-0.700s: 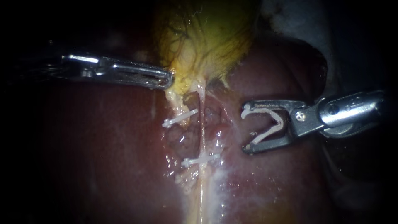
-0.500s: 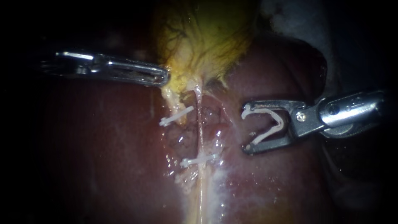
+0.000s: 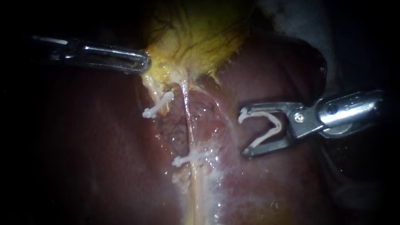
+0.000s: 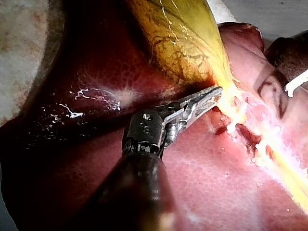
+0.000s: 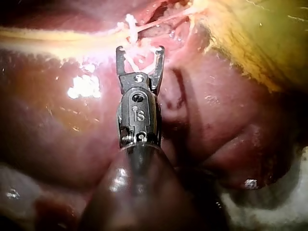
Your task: Clipping second clip right tube
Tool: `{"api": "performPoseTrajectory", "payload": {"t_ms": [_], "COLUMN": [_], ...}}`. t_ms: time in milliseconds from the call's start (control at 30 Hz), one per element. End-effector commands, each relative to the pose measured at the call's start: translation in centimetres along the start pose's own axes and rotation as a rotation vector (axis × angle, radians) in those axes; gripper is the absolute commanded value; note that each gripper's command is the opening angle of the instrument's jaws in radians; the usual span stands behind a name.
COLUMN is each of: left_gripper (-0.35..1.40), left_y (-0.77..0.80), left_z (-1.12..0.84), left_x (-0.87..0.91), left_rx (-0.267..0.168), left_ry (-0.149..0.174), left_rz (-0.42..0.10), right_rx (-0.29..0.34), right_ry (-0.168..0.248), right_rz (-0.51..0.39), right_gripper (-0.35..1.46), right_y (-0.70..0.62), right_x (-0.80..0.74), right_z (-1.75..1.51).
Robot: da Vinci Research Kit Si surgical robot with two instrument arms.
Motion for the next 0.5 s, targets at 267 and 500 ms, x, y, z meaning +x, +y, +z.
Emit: {"api": "performPoseTrajectory", "payload": {"t_ms": [267,500], "left_gripper": [-0.35,-0.35], "left_y": [0.00,0.00], "left_z": [0.01,0.00], "left_x": [0.00,0.01], "left_rx": [-0.001,-0.001], "left_ry": [0.000,0.000], "left_rz": [0.001,0.001], "right_rx": [0.041,0.075], "right_ry": [0.029,0.051], "right_rz": [0.168,0.295], "right_gripper": [0.54,0.54], "right_y": [0.12,0.32], "right_x": [-0.04,-0.29], "right_z": [0.39,0.73]}}
